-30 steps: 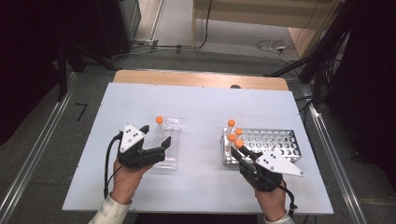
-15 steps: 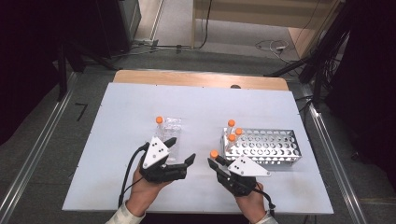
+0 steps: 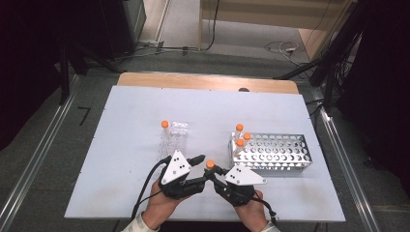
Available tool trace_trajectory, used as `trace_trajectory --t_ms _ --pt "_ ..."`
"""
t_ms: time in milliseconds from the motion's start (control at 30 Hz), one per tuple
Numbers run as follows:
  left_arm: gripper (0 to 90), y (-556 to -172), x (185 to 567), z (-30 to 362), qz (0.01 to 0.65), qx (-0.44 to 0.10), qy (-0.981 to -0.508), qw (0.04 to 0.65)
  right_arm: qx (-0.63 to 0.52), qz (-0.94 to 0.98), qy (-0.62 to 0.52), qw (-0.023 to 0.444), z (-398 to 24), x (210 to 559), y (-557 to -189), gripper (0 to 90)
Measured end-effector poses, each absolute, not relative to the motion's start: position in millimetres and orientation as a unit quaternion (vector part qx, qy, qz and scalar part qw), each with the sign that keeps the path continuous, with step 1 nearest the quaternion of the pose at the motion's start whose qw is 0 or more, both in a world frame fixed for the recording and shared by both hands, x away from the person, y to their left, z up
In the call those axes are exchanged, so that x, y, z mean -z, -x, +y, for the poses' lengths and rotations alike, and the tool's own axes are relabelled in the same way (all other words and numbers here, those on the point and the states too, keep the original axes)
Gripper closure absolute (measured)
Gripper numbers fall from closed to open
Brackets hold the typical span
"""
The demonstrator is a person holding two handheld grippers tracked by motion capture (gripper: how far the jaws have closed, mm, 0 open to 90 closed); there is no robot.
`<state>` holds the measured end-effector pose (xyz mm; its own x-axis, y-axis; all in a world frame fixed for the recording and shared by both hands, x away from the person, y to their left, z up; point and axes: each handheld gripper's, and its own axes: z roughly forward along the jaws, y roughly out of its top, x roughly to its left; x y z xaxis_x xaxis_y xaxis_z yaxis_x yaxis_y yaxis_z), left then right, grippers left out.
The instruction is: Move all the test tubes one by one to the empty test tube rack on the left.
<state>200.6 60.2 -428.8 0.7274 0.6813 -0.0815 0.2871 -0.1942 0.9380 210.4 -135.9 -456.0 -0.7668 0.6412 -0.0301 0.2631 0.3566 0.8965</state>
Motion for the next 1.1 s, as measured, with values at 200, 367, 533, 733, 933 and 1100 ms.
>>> trace_trajectory --t_ms 200,367,533,733,933,1100 --pt "58.3 -201 431 58 0.321 -0.184 -0.753 0.544 -0.493 0.802 -0.281 0.185 -134 456 -209 72.2" --pt "64.0 -201 432 57 0.318 -0.192 -0.756 0.539 -0.494 0.803 -0.280 0.182 -132 457 -209 72.2" --pt "69.0 -201 434 56 0.320 -0.197 -0.756 0.536 -0.493 0.804 -0.280 0.181 -132 457 -208 72.2" --pt "70.1 -201 433 56 0.322 -0.196 -0.754 0.537 -0.495 0.803 -0.282 0.177 -133 457 -209 70.5" --pt "70.4 -202 431 59 0.327 -0.200 -0.750 0.540 -0.498 0.802 -0.286 0.163 -135 456 -212 32.2" --pt "70.3 -204 426 68 0.336 -0.206 -0.740 0.545 -0.503 0.793 -0.302 0.163 -141 453 -215 21.1"
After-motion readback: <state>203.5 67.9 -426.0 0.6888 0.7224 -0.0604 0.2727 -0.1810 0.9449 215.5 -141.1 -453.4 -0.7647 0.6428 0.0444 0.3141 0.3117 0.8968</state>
